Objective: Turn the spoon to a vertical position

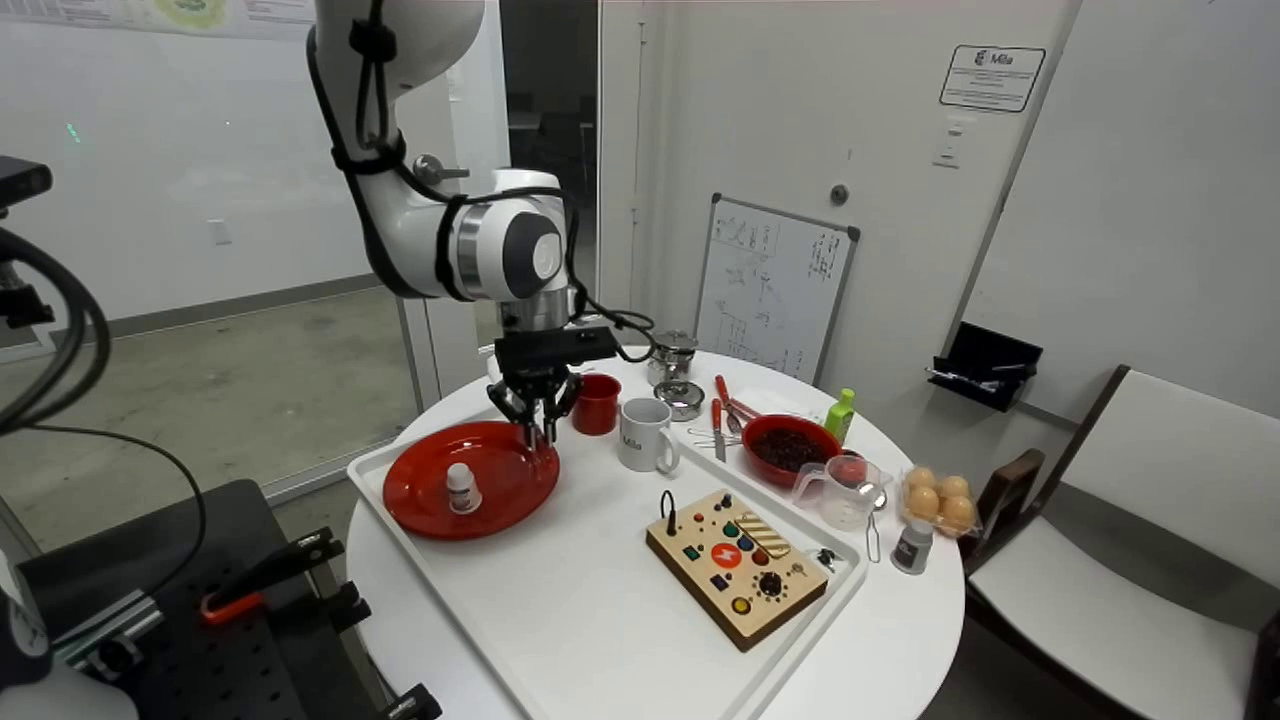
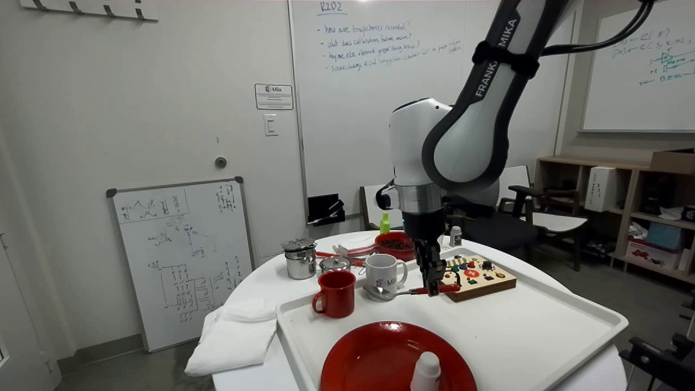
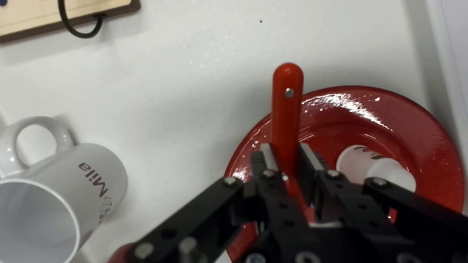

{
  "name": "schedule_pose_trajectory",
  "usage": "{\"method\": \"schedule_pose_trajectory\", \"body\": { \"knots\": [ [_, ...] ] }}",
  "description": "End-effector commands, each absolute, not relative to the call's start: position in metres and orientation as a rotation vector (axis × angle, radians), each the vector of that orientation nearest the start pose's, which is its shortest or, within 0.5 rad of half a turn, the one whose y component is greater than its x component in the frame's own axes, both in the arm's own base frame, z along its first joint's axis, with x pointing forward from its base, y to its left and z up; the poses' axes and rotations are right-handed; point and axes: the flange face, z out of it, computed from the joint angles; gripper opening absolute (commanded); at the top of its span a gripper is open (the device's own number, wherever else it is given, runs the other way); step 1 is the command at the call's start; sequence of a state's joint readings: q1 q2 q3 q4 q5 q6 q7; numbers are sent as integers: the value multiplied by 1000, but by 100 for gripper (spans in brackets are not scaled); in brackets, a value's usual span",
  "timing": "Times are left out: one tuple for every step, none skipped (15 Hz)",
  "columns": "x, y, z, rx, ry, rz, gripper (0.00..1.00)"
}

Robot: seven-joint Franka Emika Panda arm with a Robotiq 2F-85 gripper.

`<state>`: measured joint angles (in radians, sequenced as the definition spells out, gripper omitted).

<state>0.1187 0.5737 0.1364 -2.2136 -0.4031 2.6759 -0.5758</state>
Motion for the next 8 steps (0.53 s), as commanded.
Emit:
{"method": "schedule_pose_trajectory", "body": {
  "knots": [
    [505,142,104,-2701,-1720,159,12],
    [503,136,102,-2725,-1692,146,12],
    [500,129,99,-2754,-1647,136,12],
    [498,121,95,-2785,-1597,124,12],
    [494,112,91,-2820,-1534,113,12],
    [492,105,87,-2853,-1478,108,12],
    [488,97,82,-2878,-1428,107,12],
    [484,91,78,-2904,-1382,109,12]
  ]
}}
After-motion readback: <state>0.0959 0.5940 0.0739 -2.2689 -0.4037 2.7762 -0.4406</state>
